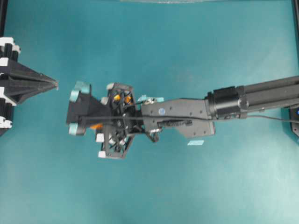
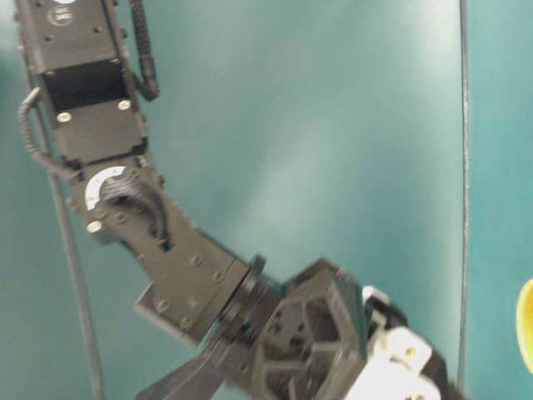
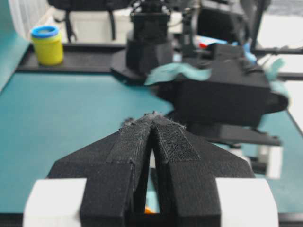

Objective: Move the block toward the cup with right arm.

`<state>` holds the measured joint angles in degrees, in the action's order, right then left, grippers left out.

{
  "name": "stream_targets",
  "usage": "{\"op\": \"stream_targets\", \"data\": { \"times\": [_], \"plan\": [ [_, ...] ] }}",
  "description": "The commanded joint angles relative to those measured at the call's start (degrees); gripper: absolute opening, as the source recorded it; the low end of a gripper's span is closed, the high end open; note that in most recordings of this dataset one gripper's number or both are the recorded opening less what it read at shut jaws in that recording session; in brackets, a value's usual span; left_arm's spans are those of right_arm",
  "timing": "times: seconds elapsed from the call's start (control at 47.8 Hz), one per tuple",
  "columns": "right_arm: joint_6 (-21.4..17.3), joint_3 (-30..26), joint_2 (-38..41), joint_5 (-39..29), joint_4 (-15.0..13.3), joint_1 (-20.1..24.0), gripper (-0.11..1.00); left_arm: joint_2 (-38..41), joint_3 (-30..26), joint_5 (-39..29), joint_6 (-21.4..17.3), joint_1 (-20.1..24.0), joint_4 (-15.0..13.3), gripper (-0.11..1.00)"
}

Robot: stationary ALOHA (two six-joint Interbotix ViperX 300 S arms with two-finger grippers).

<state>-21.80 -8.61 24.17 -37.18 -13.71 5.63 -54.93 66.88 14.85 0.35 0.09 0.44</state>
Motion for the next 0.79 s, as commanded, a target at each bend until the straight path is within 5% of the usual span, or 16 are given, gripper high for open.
{"op": "stream_targets", "data": {
  "times": [0.0, 0.774],
  "plan": [
    [-0.09, 0.53, -4.04, 0.7, -0.09, -0.35, 0.41, 0.44, -1.49, 0.26, -0.09, 0.0, 0.18, 0.0],
    [-7.65, 16.7, -12.83, 12.22, 0.0, -5.63, 0.41, 0.44, -1.49, 0.26, -0.44, 0.09, 0.18, 0.0]
  ]
}}
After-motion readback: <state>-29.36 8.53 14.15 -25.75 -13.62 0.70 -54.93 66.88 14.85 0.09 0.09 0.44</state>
